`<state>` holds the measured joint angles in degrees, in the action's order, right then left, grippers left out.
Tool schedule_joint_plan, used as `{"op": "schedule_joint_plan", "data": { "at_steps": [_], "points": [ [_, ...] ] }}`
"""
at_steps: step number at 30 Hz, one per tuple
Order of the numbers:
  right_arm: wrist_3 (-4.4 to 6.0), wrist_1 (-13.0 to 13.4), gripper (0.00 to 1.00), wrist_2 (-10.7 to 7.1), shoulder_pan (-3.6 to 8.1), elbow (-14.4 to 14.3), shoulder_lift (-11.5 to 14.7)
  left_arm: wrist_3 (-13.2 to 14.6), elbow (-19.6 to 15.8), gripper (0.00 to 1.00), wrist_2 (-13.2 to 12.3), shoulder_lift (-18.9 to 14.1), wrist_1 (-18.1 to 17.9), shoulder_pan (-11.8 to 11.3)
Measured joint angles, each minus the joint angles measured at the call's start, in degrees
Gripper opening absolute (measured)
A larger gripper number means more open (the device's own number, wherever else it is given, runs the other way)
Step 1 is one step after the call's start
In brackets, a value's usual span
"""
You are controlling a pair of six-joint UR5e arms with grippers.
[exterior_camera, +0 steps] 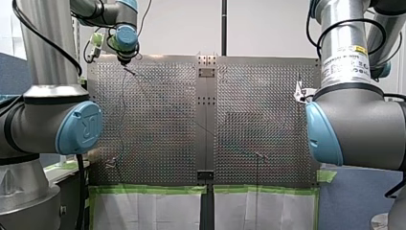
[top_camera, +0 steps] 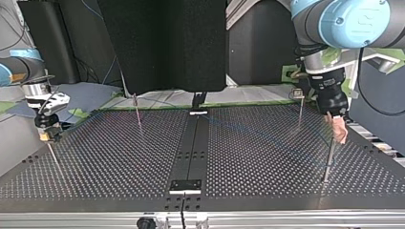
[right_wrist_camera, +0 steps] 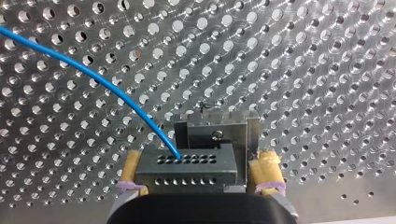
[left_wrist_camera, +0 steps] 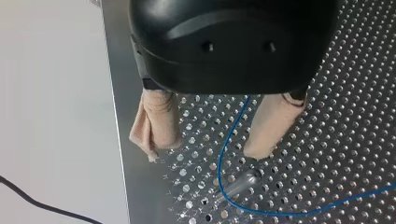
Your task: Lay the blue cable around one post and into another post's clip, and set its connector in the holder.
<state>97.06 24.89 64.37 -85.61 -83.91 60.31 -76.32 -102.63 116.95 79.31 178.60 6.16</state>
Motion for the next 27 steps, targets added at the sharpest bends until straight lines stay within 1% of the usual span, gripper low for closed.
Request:
{"op": "schedule_joint_plan", "data": {
  "at_steps": [5,8,11,14,20,27],
  "points": [
    [0.0,0.0,1.0,0.0,0.0,0.0,0.0,-0.28,-0.13,1.0,0.02,0.0,0.01,0.22],
    [0.0,0.0,1.0,0.0,0.0,0.0,0.0,-0.44,-0.79,1.0,-0.08,0.04,-0.26,0.51],
    [0.0,0.0,1.0,0.0,0.0,0.0,0.0,-0.48,-2.03,1.0,-0.61,0.04,-1.25,0.9],
    [0.0,0.0,1.0,0.0,0.0,0.0,0.0,-1.01,-3.45,1.0,-1.73,-0.02,-2.61,1.52],
    [0.0,0.0,1.0,0.0,0.0,0.0,0.0,-3.82,-6.68,1.0,-4.85,0.37,-5.79,3.51],
    [0.0,0.0,1.0,0.0,0.0,0.0,0.0,-7.72,-10.61,1.0,-8.78,3.73,-9.73,7.26]
  ]
}}
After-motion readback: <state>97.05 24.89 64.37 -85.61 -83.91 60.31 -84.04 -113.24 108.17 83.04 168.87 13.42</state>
